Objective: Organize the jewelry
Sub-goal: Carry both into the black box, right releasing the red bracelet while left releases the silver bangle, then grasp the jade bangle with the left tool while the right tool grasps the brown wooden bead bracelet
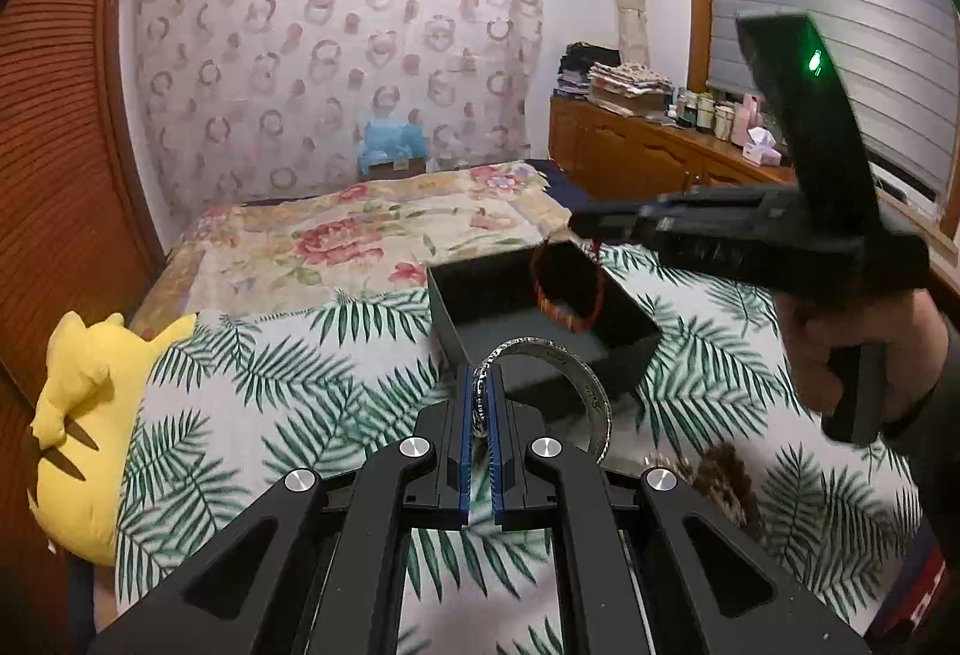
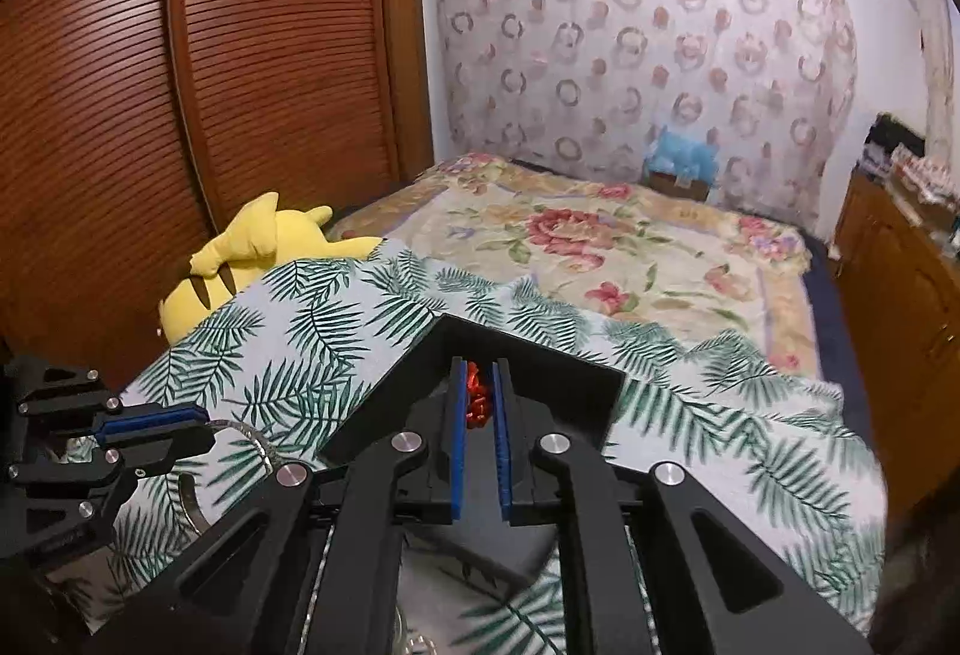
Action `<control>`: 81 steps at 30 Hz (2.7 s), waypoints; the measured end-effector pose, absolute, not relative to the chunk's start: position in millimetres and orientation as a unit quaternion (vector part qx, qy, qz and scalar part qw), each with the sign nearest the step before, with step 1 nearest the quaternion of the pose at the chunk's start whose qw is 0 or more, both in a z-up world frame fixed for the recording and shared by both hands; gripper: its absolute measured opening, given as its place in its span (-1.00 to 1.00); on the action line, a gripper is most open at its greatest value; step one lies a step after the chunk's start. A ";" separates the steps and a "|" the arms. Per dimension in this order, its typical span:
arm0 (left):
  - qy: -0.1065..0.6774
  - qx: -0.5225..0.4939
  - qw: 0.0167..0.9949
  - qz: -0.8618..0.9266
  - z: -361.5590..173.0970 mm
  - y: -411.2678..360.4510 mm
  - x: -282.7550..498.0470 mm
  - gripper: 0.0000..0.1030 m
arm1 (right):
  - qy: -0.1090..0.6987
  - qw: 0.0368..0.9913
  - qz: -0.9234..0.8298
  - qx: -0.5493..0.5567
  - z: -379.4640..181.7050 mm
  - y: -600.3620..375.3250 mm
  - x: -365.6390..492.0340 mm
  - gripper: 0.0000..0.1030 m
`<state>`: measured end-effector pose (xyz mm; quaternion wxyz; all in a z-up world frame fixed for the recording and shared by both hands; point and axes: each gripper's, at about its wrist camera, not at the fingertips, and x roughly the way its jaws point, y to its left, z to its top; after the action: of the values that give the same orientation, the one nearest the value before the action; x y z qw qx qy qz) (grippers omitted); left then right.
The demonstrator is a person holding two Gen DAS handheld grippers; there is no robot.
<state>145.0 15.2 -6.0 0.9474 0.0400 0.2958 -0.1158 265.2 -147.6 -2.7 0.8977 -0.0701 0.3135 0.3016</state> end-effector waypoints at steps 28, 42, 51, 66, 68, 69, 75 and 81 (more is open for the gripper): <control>0.326 0.070 0.938 -0.097 -28.6 -28.9 218.5 -0.74 | 0.343 0.897 0.267 -0.076 -54.6 -227.1 212.5 -0.19; 0.346 0.059 0.929 -0.115 -48.7 -3.2 137.7 -0.28 | 0.385 0.872 0.294 -0.068 -84.6 -235.9 166.5 -0.19; 0.374 0.045 0.918 -0.123 -69.9 -3.0 125.9 -0.17 | 0.400 0.860 0.297 -0.109 -93.7 -223.6 159.1 -0.36; 0.419 0.041 0.895 -0.146 -78.4 -11.6 150.0 -0.17 | 0.396 0.874 0.261 -0.108 -97.6 -230.9 164.6 -0.64; 0.424 0.043 0.892 -0.151 -79.6 -12.9 154.5 -0.20 | 0.397 0.873 0.261 -0.107 -98.1 -231.1 165.8 -0.64; 0.428 0.043 0.889 -0.154 -80.6 -13.8 156.7 -0.23 | 0.397 0.874 0.260 -0.108 -98.4 -230.5 165.5 -0.63; 0.446 0.053 0.879 -0.160 -88.2 -18.0 170.3 -0.34 | 0.394 0.875 0.257 -0.114 -99.5 -229.1 165.2 -0.63; 0.447 0.082 0.877 -0.159 -89.4 -25.6 176.9 -0.34 | 0.394 0.876 0.252 -0.113 -99.8 -228.9 164.6 -0.63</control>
<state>176.9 -25.6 -89.4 0.8765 0.0819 0.4469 -0.1589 164.6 -228.9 -99.8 0.8763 -0.1132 0.3945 0.2522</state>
